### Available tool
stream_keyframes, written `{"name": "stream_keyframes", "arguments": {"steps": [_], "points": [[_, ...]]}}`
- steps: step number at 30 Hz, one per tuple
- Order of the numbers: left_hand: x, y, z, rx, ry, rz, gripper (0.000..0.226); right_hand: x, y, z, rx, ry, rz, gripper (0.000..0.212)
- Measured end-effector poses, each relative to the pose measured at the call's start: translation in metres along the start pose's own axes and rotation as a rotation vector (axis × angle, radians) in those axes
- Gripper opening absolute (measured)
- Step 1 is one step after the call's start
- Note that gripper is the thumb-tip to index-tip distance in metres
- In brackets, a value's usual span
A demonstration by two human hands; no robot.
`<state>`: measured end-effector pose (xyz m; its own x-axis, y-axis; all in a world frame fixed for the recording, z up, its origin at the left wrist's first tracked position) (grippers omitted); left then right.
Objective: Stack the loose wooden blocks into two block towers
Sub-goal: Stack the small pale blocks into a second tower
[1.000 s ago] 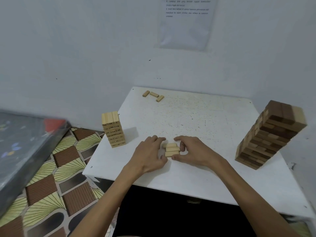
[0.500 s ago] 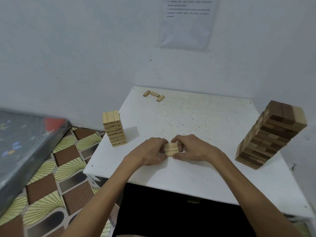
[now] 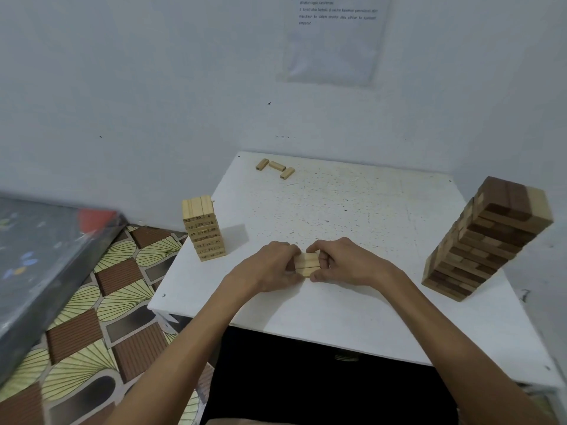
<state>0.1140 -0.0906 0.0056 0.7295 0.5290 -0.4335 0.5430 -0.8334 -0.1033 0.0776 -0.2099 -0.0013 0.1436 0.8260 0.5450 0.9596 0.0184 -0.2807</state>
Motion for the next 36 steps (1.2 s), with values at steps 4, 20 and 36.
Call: {"name": "stream_keyframes", "arguments": {"steps": [4,20,36], "points": [[0.002,-0.001,-0.003,-0.046,-0.019,0.008,0.035,0.0,-0.003,-0.001,-0.005,-0.016,-0.015,0.06],[0.028,-0.003,-0.018,-0.308,-0.145,-0.043,0.019,0.008,-0.024,-0.012,-0.222,-0.087,-0.165,0.021],[0.032,-0.01,-0.025,-0.382,-0.056,-0.098,0.02,-0.007,-0.016,-0.017,-0.231,-0.049,-0.029,0.008]]}}
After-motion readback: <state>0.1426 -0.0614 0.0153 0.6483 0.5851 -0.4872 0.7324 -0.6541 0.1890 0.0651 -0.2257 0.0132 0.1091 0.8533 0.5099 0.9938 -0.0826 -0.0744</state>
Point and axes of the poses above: each hand's wrist, its own y-axis towards the middle knuckle, its own z-axis out of the palm, x = y × z, the point moved 10 cm from there along y, towards the middle knuckle, and after that the axes turned 7 degrees about z, right-handed, at the moved point
